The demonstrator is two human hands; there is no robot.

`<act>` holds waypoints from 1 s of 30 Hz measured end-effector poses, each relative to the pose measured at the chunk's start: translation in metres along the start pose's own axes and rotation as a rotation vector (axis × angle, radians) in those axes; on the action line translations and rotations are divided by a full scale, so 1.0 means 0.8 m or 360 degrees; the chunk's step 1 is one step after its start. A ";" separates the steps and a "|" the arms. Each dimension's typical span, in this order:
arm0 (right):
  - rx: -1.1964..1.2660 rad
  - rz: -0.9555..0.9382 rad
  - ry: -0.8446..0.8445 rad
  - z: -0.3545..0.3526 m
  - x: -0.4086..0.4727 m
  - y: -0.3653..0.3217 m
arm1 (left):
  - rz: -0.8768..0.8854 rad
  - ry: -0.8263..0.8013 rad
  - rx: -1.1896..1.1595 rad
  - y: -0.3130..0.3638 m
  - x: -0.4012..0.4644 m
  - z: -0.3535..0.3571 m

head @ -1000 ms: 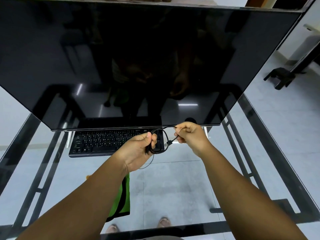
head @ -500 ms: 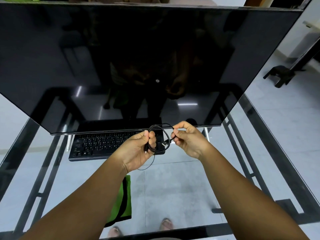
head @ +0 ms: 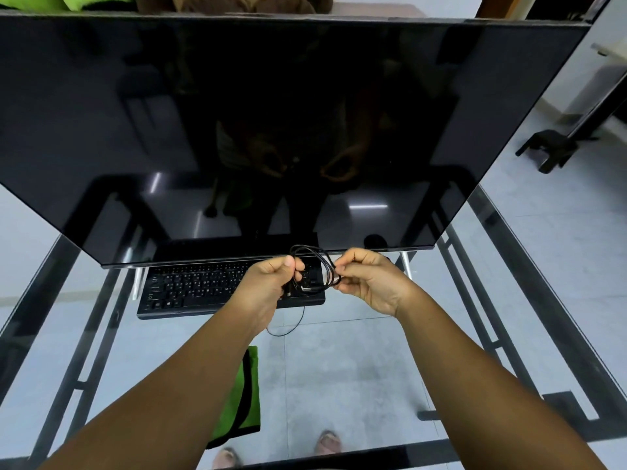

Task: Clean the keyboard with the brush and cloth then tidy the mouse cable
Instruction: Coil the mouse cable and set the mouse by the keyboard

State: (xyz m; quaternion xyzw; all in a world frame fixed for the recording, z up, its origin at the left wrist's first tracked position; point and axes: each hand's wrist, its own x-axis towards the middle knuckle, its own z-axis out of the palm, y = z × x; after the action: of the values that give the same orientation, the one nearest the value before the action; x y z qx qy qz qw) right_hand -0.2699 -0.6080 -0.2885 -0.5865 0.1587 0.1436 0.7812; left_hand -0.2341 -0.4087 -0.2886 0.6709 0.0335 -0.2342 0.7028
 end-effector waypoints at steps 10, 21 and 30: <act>-0.0511 -0.0252 0.0194 0.007 -0.010 0.000 | -0.0054 0.0117 0.0225 0.002 -0.003 -0.002; -0.0582 -0.0119 0.0135 0.007 -0.013 -0.006 | -0.0135 -0.0089 0.0193 0.009 -0.005 -0.011; -0.0622 -0.0059 -0.0131 0.006 -0.019 -0.016 | -0.0127 -0.0202 0.0393 0.013 -0.002 -0.018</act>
State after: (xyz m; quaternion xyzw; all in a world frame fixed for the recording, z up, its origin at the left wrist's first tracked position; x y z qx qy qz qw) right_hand -0.2782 -0.6078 -0.2700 -0.7234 0.0848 0.1811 0.6608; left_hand -0.2278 -0.3944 -0.2798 0.7342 -0.0135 -0.3062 0.6058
